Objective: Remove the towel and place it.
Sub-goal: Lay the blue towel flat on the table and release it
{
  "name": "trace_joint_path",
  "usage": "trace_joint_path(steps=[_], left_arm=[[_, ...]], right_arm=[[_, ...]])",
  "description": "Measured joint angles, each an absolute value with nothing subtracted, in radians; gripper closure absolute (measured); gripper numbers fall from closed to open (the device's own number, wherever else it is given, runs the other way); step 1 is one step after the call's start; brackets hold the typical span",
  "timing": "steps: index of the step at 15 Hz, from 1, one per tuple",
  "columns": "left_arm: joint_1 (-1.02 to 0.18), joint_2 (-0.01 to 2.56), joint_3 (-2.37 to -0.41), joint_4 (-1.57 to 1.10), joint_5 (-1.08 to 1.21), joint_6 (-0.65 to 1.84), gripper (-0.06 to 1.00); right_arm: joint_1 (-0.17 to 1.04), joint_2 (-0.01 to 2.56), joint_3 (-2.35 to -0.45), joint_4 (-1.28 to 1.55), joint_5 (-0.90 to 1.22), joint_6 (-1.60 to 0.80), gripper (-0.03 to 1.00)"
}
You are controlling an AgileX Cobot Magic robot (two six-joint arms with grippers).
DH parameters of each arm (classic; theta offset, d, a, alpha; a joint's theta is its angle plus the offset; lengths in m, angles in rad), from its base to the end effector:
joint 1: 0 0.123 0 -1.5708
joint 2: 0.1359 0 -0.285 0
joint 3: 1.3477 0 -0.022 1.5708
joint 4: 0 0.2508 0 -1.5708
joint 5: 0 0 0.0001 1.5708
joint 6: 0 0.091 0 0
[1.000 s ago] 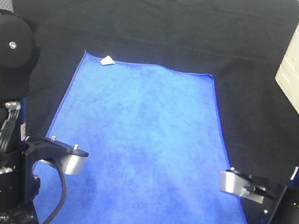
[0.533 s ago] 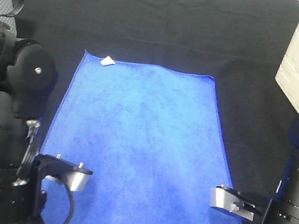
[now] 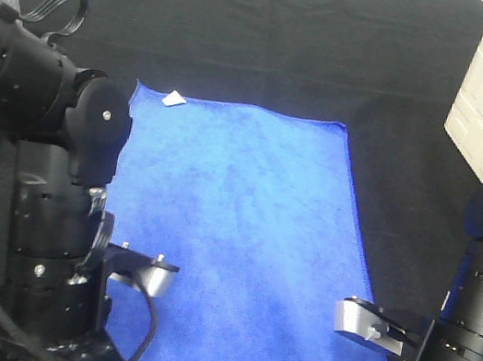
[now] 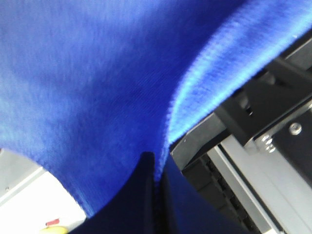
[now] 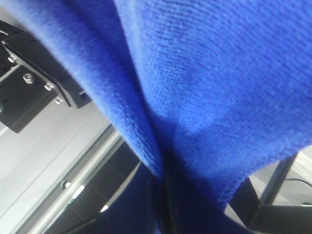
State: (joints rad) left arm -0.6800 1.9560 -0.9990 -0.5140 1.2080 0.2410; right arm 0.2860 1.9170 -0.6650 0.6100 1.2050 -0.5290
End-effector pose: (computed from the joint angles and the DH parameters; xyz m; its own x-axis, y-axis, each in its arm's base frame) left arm 0.1950 -0.2115 0.1203 -0.6792 0.5986 0.4246 0.4299 0.7934 -0.4309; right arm 0.1783 0.1032 0.0965 -0.7166 -0.4575 0.5265 -0.1019 0.8154 0.5698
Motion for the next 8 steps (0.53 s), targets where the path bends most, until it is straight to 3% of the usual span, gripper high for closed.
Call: trace_joint_path(steps=[8], left_arm=[[-0.730,1.996,-1.015,-0.530,1.209,0.263,0.94]], right_arm=[[0.286,1.917,-0.665,0.695,1.202,-0.577,0.96]])
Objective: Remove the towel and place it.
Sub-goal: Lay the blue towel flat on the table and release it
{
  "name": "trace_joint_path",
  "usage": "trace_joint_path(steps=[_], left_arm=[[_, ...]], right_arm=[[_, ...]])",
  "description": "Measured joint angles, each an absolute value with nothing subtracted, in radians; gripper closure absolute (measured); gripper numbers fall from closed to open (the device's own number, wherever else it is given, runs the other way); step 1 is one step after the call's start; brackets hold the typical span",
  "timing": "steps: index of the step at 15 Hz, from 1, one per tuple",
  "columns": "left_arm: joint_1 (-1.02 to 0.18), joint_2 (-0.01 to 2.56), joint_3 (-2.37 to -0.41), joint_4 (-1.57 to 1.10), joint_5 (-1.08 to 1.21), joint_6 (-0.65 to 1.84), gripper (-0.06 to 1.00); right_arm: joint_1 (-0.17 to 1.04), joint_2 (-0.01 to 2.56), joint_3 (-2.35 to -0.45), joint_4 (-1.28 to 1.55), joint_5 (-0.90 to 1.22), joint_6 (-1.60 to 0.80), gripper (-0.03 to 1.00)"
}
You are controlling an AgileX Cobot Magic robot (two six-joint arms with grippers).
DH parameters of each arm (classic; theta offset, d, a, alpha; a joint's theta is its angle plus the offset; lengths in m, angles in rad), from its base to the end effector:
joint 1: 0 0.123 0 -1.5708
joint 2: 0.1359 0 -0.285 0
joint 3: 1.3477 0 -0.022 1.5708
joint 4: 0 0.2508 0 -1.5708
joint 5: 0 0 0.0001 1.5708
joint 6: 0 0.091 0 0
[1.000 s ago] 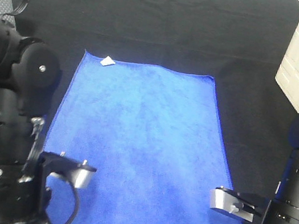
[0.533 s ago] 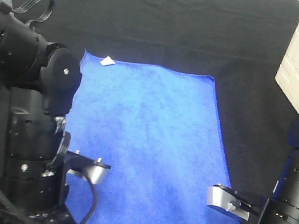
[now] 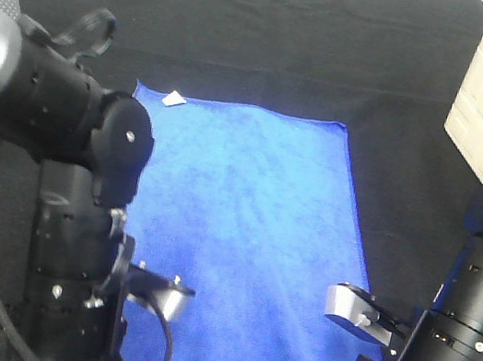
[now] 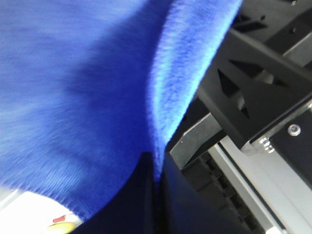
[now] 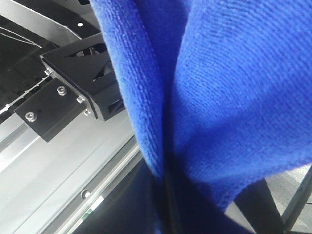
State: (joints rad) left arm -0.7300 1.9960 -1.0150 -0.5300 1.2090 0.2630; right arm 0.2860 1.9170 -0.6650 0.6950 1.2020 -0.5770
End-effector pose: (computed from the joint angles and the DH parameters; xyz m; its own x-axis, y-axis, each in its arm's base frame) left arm 0.1865 -0.2247 0.1115 -0.6348 0.6373 0.4369 0.4627 0.7664 -0.4456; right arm 0.1808 0.1098 0.0980 -0.7450 -0.4541 0.4886 -0.0700 0.7816 0.6198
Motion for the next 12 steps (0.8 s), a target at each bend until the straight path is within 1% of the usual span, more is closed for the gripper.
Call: trace_joint_path(steps=[1,3,5,6,7,9,10,12], left_arm=[[-0.750,1.997,-1.017,-0.533,1.210,0.265,0.94],[-0.753,1.997,-1.021,-0.534,1.211,0.268,0.94],[-0.753,1.997,-1.021,-0.534,1.211,0.268,0.94],[-0.754,1.997,-1.021,-0.536,1.211,0.267,0.93],[-0.756,1.997,-1.021,-0.541,1.211,0.267,0.88],[-0.772,1.997,-1.021,-0.554,1.210,0.267,0.74],[-0.783,1.997,-1.021,-0.557,1.210,0.263,0.65],[-0.805,1.997,-1.021,-0.559,1.211,0.236,0.42]], right_arm=[[0.286,1.917,-0.665,0.695,1.202,-0.577,0.96],[0.286,1.917,-0.665,0.695,1.202,-0.578,0.93],[0.286,1.917,-0.665,0.695,1.202,-0.578,0.86],[0.286,1.917,-0.665,0.695,1.202,-0.578,0.82],[0.286,1.917,-0.665,0.695,1.202,-0.578,0.77],[0.286,1.917,-0.665,0.695,1.205,-0.578,0.64],[0.286,1.917,-0.665,0.696,1.206,-0.575,0.58],[0.286,1.917,-0.665,0.696,1.206,-0.535,0.44]])
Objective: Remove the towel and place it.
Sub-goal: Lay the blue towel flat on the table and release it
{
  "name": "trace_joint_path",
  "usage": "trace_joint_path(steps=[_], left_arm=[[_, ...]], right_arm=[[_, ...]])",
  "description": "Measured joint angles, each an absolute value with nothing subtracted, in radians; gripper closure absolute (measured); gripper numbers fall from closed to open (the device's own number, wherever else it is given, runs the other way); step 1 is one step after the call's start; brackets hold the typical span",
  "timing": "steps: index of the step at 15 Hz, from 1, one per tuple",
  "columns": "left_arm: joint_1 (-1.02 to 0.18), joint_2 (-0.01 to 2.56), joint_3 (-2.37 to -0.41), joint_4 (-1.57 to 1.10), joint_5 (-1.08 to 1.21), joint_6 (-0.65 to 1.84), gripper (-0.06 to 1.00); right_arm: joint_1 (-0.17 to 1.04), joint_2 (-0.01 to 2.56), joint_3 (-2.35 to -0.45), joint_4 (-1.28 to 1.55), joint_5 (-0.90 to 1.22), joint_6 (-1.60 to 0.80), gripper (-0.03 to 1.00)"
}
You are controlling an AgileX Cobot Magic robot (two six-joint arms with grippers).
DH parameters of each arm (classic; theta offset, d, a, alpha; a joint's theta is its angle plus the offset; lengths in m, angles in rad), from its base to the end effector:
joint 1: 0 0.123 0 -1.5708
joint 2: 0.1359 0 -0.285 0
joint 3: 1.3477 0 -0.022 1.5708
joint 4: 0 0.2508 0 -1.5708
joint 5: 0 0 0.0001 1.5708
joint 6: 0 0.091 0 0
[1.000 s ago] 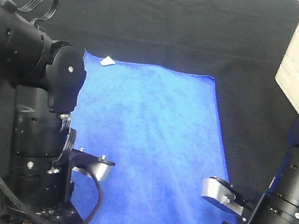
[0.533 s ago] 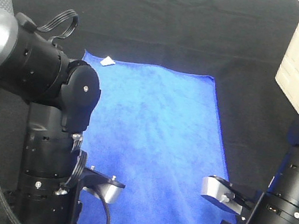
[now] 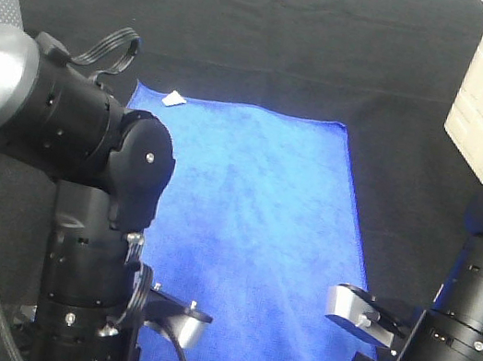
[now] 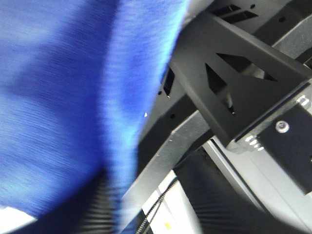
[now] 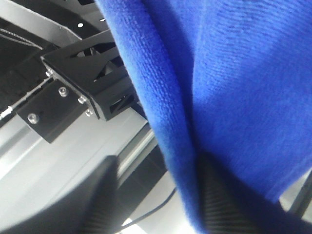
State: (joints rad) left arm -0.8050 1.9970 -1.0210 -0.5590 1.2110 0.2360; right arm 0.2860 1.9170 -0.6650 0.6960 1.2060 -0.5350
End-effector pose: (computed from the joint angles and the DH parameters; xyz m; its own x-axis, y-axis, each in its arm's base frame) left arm 0.1692 -0.2412 0.1130 -0.6084 0.6568 0.4454 0.4814 0.7516 -0.4509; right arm 0.1805 0.1099 0.0983 -0.7453 -0.4219 0.5162 -0.0365 0.7990 0.6003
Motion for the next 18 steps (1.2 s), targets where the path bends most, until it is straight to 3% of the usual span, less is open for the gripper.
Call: trace_joint_path(steps=[2,4,18], left_arm=[[-0.808,1.997,-1.021,-0.559,1.211,0.228,0.32],[-0.808,1.991,-1.021,-0.555,1.210,0.225,0.31],[-0.871,1.936,-1.021,-0.533,1.212,0.071,0.30]], right_arm=[[0.286,1.917,-0.665,0.695,1.206,-0.512,0.33],[0.286,1.917,-0.665,0.695,1.206,-0.509,0.29],[0.286,1.640,-0.590,0.724,1.149,-0.520,0.28]])
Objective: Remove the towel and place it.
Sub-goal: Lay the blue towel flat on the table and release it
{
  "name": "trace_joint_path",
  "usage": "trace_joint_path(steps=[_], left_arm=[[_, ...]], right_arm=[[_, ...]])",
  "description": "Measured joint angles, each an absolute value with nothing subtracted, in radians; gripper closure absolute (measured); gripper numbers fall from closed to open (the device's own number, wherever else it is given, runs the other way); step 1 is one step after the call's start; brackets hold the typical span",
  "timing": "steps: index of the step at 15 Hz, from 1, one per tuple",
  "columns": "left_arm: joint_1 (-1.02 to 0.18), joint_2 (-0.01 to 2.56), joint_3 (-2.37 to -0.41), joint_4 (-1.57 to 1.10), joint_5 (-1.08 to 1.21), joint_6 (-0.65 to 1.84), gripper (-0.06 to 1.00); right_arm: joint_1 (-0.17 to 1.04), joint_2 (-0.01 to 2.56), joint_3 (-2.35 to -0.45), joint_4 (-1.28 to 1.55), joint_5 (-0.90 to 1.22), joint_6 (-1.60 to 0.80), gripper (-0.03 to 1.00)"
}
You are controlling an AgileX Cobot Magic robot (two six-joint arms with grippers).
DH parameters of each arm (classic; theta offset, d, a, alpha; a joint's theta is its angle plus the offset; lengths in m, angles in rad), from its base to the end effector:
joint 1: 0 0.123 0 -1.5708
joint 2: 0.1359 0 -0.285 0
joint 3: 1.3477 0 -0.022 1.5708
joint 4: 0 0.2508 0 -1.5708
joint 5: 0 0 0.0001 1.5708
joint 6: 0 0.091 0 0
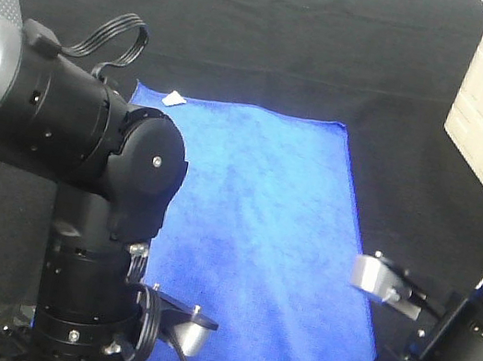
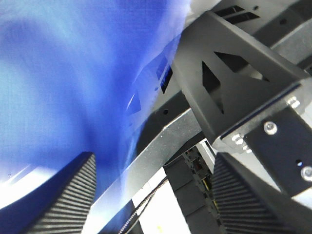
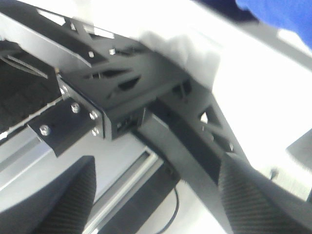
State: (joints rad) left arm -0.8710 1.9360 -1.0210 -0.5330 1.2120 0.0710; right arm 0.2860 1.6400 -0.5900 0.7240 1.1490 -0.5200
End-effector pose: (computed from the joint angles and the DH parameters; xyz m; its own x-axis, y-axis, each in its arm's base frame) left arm 0.1538 -0.2499 0.1300 -0.6565 0.5983 0.4593 0.4656 0.8005 -0.3773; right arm 0.1663 0.1063 0.1427 -0.8640 -0.3968 0.3098 -0.1372 0.7778 0.6134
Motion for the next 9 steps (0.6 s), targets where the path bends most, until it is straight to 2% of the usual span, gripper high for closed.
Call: trace_joint_path(steps=[9], left_arm=[[-0.871,1.759,-1.036,-0.416,1.216,-0.016,0.30]], right_arm=[[0.286,1.470,-0.643,0.744,1.122,-0.516,0.28]])
